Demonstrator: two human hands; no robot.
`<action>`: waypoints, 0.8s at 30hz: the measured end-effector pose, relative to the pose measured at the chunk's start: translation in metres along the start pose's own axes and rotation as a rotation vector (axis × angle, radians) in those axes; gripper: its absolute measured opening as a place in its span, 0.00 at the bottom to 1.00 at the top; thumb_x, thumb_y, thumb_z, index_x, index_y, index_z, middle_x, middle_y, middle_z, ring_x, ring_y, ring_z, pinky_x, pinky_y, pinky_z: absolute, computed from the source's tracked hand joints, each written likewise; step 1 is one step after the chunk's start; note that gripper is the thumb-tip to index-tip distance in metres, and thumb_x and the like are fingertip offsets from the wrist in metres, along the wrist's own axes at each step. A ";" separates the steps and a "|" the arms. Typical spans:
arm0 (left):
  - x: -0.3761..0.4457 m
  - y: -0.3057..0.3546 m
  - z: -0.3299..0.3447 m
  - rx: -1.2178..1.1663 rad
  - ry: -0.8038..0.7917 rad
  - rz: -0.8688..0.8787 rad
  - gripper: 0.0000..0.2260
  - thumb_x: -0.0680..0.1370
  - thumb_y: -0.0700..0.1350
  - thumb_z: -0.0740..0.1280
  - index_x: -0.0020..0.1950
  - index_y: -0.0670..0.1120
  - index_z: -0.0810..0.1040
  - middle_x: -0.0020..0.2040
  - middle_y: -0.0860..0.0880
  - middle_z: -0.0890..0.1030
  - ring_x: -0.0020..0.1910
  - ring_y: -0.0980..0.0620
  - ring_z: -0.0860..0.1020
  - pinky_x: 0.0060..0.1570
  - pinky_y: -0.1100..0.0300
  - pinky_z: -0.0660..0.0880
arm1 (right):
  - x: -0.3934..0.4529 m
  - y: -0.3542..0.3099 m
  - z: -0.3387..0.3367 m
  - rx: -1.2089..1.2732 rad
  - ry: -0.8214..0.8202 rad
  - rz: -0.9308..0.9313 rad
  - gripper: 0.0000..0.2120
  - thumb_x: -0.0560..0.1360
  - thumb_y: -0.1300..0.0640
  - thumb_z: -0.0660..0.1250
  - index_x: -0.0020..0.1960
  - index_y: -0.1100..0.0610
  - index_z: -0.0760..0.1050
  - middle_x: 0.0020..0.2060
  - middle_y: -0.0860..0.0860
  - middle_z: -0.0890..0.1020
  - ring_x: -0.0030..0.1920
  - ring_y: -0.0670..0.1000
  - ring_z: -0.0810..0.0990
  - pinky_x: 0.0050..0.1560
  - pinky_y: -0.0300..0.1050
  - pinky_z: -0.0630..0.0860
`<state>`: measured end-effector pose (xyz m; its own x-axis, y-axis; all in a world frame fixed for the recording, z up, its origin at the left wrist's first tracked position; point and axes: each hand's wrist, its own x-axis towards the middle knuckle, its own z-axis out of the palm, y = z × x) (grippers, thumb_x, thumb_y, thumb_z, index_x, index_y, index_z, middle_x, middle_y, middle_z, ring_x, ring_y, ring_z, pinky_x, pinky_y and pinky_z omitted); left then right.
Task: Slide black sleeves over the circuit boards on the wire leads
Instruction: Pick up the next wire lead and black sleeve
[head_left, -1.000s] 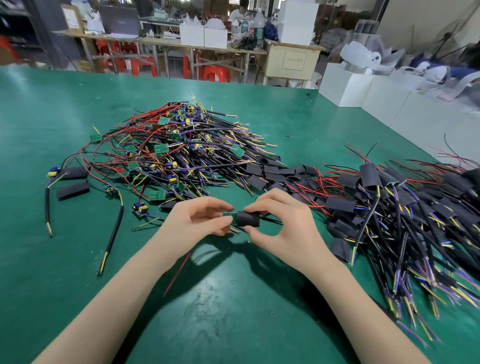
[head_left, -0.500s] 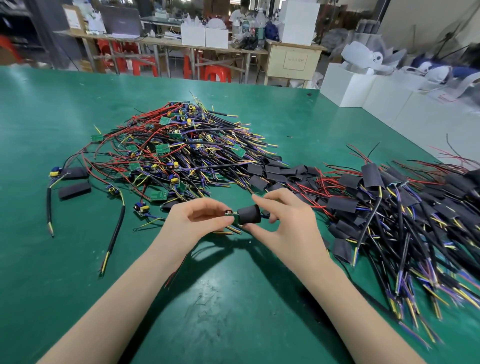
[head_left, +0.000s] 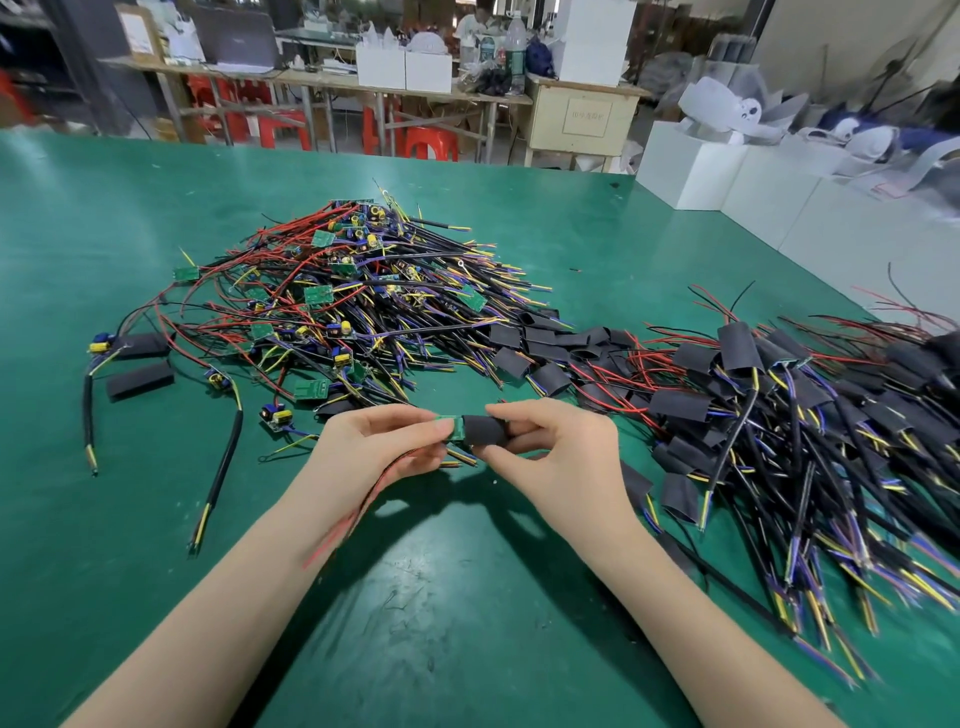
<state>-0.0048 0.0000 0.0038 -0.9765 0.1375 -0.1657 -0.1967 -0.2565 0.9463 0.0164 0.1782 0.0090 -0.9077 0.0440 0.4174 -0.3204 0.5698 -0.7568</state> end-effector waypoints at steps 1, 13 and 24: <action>0.000 0.000 0.000 -0.002 -0.001 0.001 0.11 0.61 0.44 0.77 0.40 0.40 0.85 0.35 0.43 0.82 0.32 0.52 0.80 0.36 0.66 0.78 | 0.001 0.000 -0.002 0.026 -0.015 0.014 0.15 0.63 0.63 0.79 0.48 0.54 0.84 0.38 0.47 0.84 0.36 0.41 0.82 0.38 0.29 0.74; -0.005 0.010 0.002 0.165 -0.180 0.137 0.13 0.64 0.43 0.75 0.46 0.41 0.82 0.40 0.41 0.84 0.37 0.46 0.84 0.39 0.59 0.81 | 0.007 0.000 -0.016 -0.275 0.004 -0.269 0.13 0.74 0.47 0.68 0.55 0.50 0.83 0.40 0.46 0.80 0.44 0.50 0.72 0.45 0.47 0.71; 0.001 0.010 0.004 0.021 -0.211 -0.349 0.18 0.62 0.54 0.75 0.39 0.38 0.86 0.29 0.46 0.80 0.26 0.53 0.78 0.24 0.68 0.74 | 0.013 0.009 -0.025 -0.530 0.029 -0.603 0.14 0.71 0.50 0.71 0.56 0.51 0.82 0.43 0.47 0.80 0.42 0.52 0.75 0.32 0.41 0.71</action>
<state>-0.0070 0.0018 0.0145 -0.8118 0.4064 -0.4193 -0.5091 -0.1407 0.8492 0.0083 0.2042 0.0201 -0.6100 -0.3785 0.6962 -0.5750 0.8159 -0.0603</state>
